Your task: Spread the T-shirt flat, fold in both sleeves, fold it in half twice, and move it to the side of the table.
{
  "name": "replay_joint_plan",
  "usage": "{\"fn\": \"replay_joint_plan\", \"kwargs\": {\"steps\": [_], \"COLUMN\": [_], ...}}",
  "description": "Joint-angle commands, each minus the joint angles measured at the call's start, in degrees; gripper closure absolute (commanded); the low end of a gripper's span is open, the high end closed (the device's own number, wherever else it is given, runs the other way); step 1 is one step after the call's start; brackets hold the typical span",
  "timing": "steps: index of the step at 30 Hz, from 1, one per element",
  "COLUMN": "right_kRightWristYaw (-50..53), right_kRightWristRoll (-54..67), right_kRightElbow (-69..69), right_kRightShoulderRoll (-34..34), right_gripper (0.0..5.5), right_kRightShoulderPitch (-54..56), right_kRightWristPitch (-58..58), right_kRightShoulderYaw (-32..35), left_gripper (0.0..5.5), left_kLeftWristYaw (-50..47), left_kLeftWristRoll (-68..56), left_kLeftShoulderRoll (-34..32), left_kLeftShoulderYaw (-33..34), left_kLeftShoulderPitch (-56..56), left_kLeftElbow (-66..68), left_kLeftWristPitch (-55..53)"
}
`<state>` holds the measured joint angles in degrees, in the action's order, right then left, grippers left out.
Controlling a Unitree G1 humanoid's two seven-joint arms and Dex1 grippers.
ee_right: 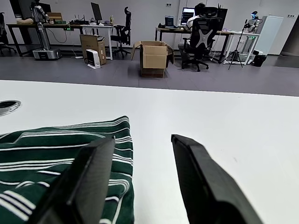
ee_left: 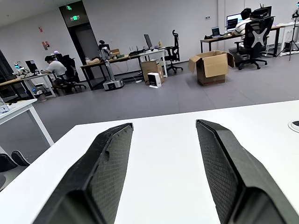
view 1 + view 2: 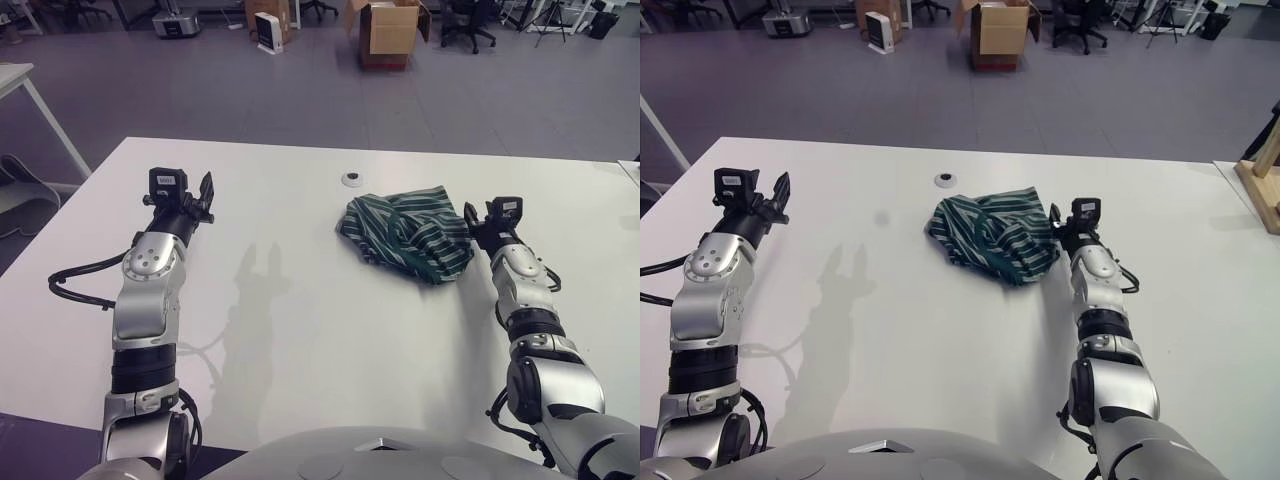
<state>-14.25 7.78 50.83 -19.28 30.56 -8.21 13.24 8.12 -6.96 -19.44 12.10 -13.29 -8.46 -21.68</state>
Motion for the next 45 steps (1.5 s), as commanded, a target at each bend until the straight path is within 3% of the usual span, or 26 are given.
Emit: {"fn": "replay_joint_plan", "kwargs": {"steps": [1, 4, 11, 18, 23, 27, 36, 39, 42, 45], "right_kRightWristYaw": [-3.7, -12.2, -30.3, -33.4, -32.1, -32.2, -30.9, -28.1, -35.2, -50.3], "right_kRightWristRoll": [-5.2, -12.0, -13.2, -11.0, -12.8, -13.2, -14.1, -12.8, -3.3, 2.5], "right_kRightElbow": [6.4, 5.5, -15.8, -22.8, -21.4, -21.0, -19.0, -17.6, -21.7, -30.0], "right_kRightShoulderRoll": [1.5, 3.1, -1.1, 0.4, 0.5, 0.7, 0.3, 0.6, -2.6, -12.7], "right_gripper": [3.24, 3.24, 3.24, 3.24, 3.24, 3.24, 3.24, 3.24, 3.24, 3.24], "right_kRightShoulderPitch": [4.8, 3.5, -6.7, -7.0, -5.6, -5.7, -5.1, -3.5, -2.2, -5.0], "right_kRightWristPitch": [11.2, 14.4, 9.4, 5.8, 3.1, 2.3, 0.9, 1.2, 7.8, 14.1], "right_kRightShoulderYaw": [-7.0, -17.4, -28.4, -29.3, -30.0, -30.2, -30.2, -27.3, -20.8, -19.8], "left_gripper": [3.03, 3.03, 3.03, 3.03, 3.03, 3.58, 5.17, 5.49, 5.49, 5.49], "left_kLeftWristYaw": [-0.2, -0.7, 1.8, 32.5, 42.8, 44.9, 48.9, 49.8, 51.5, 51.8], "left_kLeftWristRoll": [0.6, 0.8, 0.4, -3.4, -2.1, 0.6, -1.4, -2.9, -7.7, -10.7], "left_kLeftShoulderRoll": [-0.3, 0.1, -0.2, -6.1, -7.4, -8.5, -11.4, -12.0, -13.3, -15.4], "left_kLeftShoulderYaw": [0.1, 0.3, -1.3, -24.2, -30.1, -31.4, -29.9, -28.7, -25.2, -22.5], "left_kLeftShoulderPitch": [-0.9, -0.6, 0.5, -2.3, -6.0, -7.1, -2.5, -1.5, 0.4, 2.7], "left_kLeftElbow": [0.3, -0.1, -0.7, -0.1, 10.8, 15.8, 12.2, 9.6, 2.5, -3.2], "left_kLeftWristPitch": [0.5, 0.8, 1.3, -2.4, -1.4, 1.2, 0.5, 0.1, -2.1, -3.9]}}
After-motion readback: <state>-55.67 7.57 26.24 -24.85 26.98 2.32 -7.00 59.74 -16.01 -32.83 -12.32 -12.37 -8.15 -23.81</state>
